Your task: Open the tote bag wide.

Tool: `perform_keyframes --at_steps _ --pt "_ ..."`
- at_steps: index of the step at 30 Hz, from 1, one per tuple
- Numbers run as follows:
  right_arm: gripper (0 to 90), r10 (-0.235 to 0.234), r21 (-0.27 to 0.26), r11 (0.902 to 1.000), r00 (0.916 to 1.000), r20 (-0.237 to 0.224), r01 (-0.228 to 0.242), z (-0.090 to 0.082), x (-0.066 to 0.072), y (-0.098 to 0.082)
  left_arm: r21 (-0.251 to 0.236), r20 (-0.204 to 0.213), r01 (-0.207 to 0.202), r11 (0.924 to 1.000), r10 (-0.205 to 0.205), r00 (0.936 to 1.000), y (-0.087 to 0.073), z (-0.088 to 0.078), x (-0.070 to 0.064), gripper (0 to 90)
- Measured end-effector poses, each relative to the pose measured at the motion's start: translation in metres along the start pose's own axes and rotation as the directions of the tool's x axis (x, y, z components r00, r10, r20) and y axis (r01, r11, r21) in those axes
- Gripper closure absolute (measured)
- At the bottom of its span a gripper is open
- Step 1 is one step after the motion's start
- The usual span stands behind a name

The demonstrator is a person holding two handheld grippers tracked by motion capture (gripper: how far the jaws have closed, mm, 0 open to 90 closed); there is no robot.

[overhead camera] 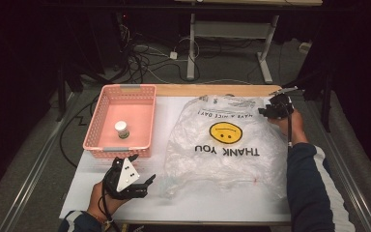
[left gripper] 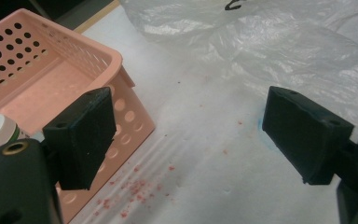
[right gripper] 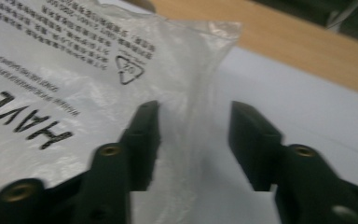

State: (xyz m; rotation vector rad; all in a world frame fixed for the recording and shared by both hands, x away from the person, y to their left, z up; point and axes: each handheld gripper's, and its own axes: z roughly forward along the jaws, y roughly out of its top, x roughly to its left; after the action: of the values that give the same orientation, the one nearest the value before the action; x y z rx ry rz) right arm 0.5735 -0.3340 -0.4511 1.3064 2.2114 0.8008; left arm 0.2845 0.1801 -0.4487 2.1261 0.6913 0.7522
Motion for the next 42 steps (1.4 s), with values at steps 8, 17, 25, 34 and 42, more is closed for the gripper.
perform_keyframes --at_steps 8,17,25,34,42 --pt "90.0 -0.042 0.033 0.9986 0.9991 0.01 0.041 0.008 0.015 0.004 0.007 0.004 0.002 1.0 -0.002 1.0 0.0 0.001 0.003 17.7" --pt "90.0 0.124 -0.104 0.9893 0.9665 0.225 -0.103 -0.012 -0.006 0.016 -0.005 0.005 -0.01 0.9999 0.01 0.9999 0.001 0.006 0.006 17.6" --pt "90.0 0.238 -0.068 0.9713 0.923 0.302 -0.228 -0.023 -0.037 -0.006 -0.001 0.007 -0.007 1.0 0.007 0.9999 -0.002 0.008 0.009 17.6" --pt "90.0 0.111 0.061 0.99 0.9692 0.22 -0.127 -0.042 -0.018 -0.028 -0.003 0.005 -0.008 1.0 0.008 1.0 -0.002 0.005 0.009 17.5" --pt "87.6 0.025 0.089 0.9953 0.99 0.138 -0.038 -0.076 0.005 -0.042 0.006 -0.004 -0.016 0.9999 0.016 0.9999 -0.001 0.006 0.006 17.7"
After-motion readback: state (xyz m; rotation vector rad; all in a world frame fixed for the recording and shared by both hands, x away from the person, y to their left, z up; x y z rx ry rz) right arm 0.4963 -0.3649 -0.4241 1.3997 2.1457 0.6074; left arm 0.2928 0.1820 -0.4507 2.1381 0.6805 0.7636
